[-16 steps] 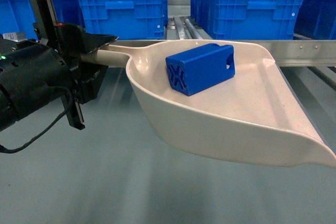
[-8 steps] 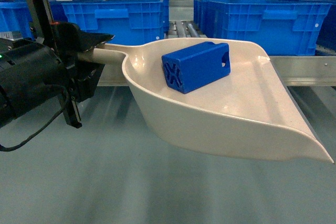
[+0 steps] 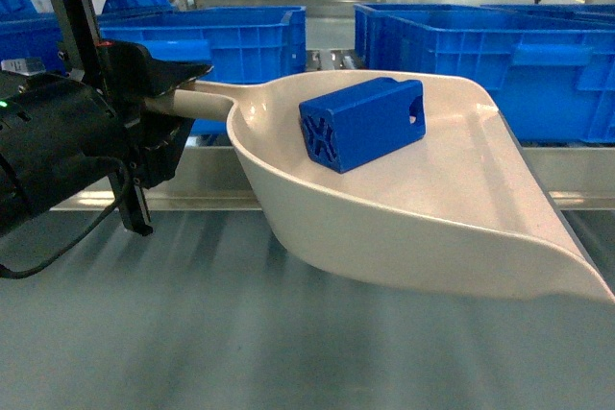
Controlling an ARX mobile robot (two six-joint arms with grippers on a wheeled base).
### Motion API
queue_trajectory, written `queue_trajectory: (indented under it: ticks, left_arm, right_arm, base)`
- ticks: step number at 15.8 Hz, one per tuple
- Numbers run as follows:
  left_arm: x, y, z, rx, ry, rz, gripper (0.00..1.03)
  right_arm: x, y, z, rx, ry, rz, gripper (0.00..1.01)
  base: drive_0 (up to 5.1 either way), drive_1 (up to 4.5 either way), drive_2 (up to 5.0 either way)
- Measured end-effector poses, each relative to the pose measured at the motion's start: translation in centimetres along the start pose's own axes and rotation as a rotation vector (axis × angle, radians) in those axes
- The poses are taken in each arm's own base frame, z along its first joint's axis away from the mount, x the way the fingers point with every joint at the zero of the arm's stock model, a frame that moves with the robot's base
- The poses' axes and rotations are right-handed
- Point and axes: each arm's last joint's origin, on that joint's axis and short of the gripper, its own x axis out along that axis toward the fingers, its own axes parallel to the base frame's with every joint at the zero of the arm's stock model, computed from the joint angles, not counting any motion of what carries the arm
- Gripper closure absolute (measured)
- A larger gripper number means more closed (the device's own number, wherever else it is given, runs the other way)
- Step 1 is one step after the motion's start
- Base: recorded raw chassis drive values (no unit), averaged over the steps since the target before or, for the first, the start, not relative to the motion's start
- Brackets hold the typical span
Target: Place part in tray to right shelf
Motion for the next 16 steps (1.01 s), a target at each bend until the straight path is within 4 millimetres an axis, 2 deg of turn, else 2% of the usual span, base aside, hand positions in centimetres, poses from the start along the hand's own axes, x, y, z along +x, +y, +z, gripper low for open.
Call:
queue_trajectory:
  ticks: [16]
  left_arm:
    - [0.01,0.01,0.04,0.000,-0.001,0.001,0.89]
  right_arm:
    - [0.01,0.00,0.02,0.000,-0.001,0.000,0.03]
  base:
    - [0.0,4.26,-4.3]
